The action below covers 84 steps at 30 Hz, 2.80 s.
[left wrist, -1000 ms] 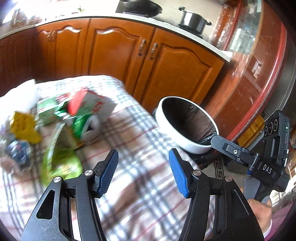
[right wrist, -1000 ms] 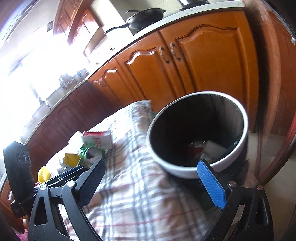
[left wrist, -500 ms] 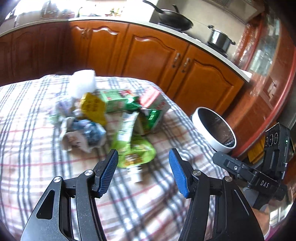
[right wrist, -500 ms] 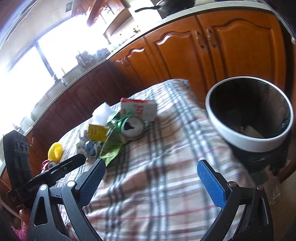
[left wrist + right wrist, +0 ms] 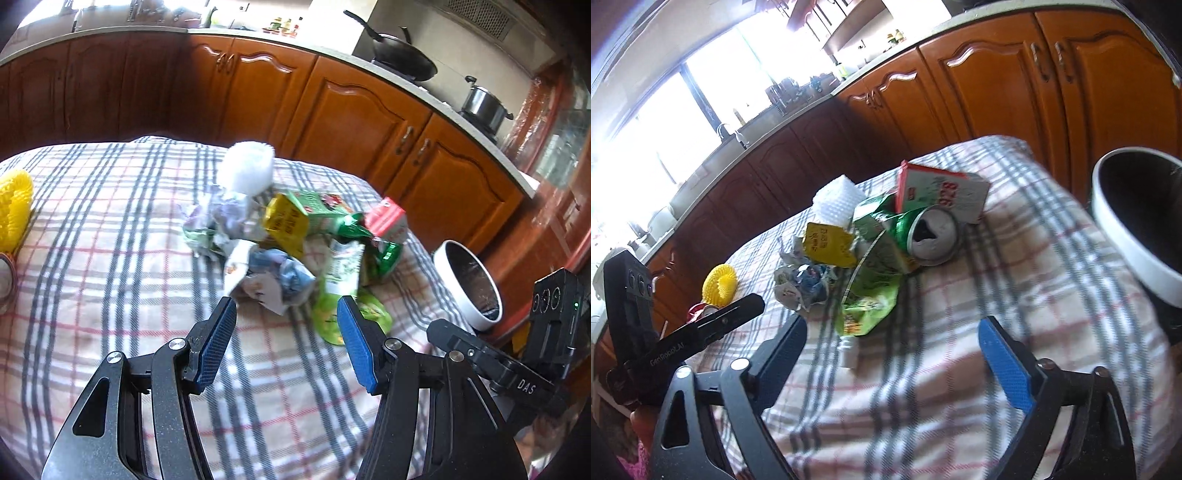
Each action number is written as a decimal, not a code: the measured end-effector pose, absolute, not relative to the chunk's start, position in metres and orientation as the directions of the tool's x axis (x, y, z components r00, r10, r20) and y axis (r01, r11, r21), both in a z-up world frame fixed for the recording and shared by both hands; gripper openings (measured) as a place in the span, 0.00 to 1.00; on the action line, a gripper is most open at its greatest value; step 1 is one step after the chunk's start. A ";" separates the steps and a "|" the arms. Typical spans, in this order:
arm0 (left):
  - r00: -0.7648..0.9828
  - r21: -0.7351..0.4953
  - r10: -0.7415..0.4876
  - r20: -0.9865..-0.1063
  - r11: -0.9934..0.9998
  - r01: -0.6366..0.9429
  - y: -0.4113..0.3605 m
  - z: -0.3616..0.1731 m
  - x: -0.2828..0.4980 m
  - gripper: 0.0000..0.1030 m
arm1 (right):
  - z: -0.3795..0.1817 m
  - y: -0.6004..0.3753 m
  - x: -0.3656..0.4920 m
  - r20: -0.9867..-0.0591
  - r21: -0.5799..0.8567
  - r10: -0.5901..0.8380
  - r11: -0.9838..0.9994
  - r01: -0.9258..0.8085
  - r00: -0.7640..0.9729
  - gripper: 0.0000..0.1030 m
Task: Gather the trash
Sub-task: 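Move both open tools back to the trash pile, then grasp the white crumpled bag with the left tool while the right tool grasps the green pouch, then carry the bag and green pouch over the bin and open both tools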
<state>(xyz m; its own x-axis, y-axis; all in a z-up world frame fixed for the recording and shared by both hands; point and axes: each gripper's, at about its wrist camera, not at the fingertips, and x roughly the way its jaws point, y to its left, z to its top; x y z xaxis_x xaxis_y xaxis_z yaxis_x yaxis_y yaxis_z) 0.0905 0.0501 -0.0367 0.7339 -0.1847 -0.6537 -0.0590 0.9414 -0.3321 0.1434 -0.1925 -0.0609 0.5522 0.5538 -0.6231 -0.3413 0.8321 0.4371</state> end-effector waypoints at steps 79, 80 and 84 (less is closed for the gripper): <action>0.580 -0.290 -0.507 -0.638 0.856 0.429 -0.194 -0.003 0.185 0.17 | -0.031 -0.400 0.155 -0.618 0.370 0.317 0.925 -0.089 0.719 0.25; 0.578 -0.288 -0.506 -0.640 0.855 0.431 -0.197 -0.003 0.188 0.17 | -0.032 -0.403 0.158 -0.620 0.368 0.314 0.926 -0.086 0.719 0.25; 0.571 -0.274 -0.502 -0.649 0.855 0.440 -0.210 -0.004 0.198 0.17 | -0.033 -0.410 0.167 -0.631 0.358 0.303 0.930 -0.078 0.714 0.25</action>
